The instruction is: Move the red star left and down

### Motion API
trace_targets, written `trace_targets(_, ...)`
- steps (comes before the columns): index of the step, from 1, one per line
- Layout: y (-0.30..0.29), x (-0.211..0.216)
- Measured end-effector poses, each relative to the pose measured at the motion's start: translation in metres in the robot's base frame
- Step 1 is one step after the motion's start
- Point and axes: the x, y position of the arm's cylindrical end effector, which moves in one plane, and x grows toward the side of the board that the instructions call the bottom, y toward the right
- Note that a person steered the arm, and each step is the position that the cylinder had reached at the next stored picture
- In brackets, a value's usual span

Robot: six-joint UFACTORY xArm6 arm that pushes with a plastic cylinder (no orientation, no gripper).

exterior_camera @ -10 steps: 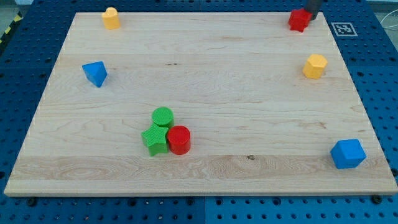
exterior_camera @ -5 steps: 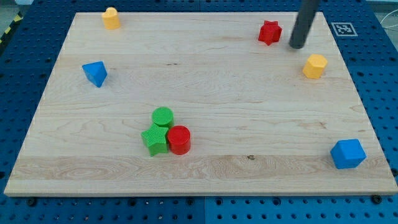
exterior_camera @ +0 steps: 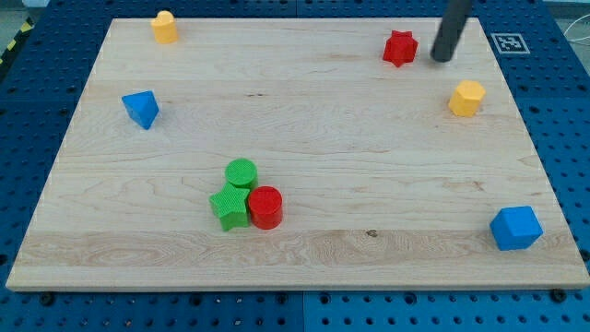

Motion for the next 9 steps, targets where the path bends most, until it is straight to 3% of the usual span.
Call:
trace_targets(1, -0.041, 0.000)
trace_targets(3, -0.050, 0.000)
trace_targets(4, -0.035, -0.016)
trace_targets(6, -0.063, -0.058)
trace_targets(7, -0.085, -0.043)
trace_targets(9, -0.124, 0.052)
